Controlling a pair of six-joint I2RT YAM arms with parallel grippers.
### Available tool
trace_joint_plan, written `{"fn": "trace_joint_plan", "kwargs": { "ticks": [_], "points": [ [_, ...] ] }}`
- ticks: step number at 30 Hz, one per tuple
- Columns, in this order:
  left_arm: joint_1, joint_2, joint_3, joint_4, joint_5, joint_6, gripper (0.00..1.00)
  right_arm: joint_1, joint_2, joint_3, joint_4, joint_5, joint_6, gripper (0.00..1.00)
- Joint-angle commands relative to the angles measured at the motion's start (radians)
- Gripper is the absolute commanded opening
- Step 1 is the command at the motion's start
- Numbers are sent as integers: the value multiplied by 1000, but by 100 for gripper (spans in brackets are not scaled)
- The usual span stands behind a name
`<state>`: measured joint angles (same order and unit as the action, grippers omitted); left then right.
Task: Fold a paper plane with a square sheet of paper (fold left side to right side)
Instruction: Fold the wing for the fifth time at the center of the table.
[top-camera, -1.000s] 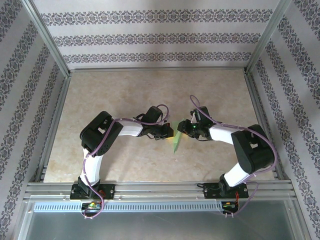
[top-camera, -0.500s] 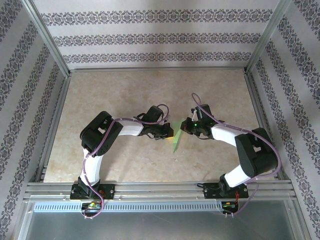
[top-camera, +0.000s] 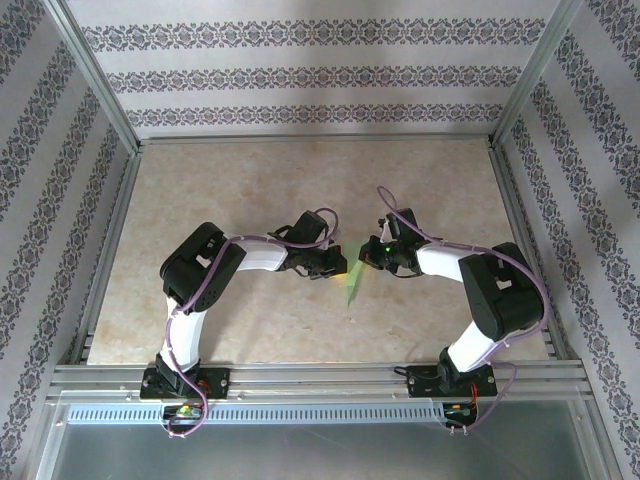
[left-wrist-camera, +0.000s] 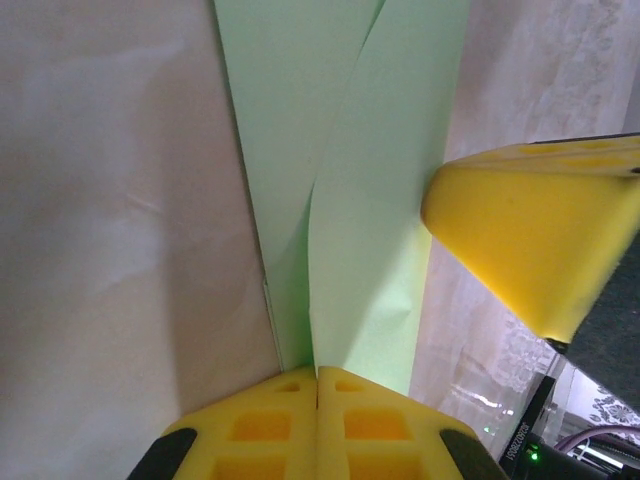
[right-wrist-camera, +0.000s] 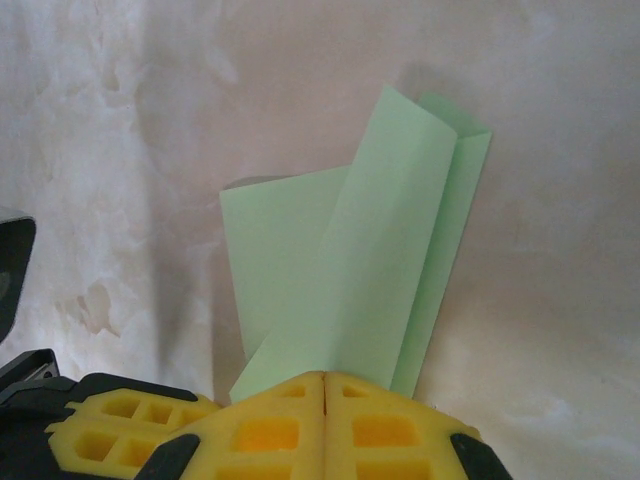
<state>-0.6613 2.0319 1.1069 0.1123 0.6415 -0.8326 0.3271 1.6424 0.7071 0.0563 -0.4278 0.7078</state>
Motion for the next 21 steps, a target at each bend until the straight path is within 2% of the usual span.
{"fn": "trace_joint_plan", "kwargs": {
  "ticks": [1,20,21],
  "points": [
    [20,42,-14,-150,-158,39,0,0,17,19,13,-5,-14,0],
    [25,49,-16,-149,-148,30,0,-3,82,-26,-14,7,-31,0],
    [25,43,-21,-134,-144,28,3,-3,83,-30,-15,6,-33,0]
  ]
}}
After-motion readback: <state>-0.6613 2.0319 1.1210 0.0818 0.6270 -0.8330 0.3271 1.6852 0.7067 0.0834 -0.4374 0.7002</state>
